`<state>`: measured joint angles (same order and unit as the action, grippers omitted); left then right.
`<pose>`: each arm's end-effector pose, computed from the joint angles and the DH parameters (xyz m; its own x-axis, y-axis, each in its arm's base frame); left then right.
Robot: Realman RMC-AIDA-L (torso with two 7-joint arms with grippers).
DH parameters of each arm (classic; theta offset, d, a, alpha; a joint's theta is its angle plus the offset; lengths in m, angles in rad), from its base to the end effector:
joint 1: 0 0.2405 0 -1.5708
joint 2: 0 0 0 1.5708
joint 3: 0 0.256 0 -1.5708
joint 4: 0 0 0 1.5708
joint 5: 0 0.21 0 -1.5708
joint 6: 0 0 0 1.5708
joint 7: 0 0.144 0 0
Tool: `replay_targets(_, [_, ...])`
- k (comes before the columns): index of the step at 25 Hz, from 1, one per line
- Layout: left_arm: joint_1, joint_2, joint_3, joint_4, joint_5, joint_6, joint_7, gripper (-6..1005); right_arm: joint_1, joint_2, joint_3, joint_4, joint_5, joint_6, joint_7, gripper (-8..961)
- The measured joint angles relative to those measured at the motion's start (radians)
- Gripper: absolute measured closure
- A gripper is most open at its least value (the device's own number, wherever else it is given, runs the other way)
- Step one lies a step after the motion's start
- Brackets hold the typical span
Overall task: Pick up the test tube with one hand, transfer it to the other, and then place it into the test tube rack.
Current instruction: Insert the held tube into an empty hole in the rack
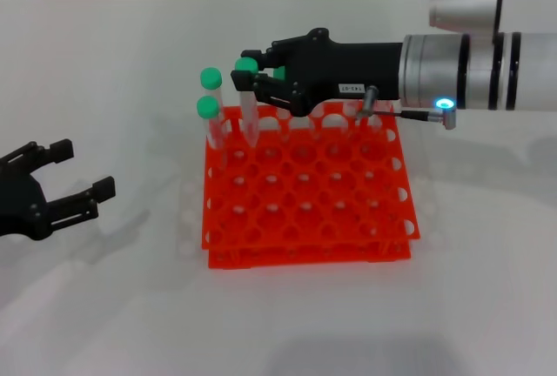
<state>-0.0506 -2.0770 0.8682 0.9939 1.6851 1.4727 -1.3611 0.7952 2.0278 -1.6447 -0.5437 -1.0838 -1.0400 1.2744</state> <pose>-0.3342 0.2458 0.0566 0.7640 0.3179 0.5614 0.5895 -0.6978 -0.4069 0.1219 0.3921 -0.0772 0.8310 -0.1150 -0.5442 -0.2440 -0.9546 -0.1709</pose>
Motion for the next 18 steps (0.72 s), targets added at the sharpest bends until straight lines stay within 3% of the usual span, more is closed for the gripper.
replay_targets(18, [-0.001, 0.000, 0.000, -0.009, 0.007, 0.000, 0.007, 131, 0.002, 0.000, -0.086, -0.012, 0.043, 0.060, -0.017, 545])
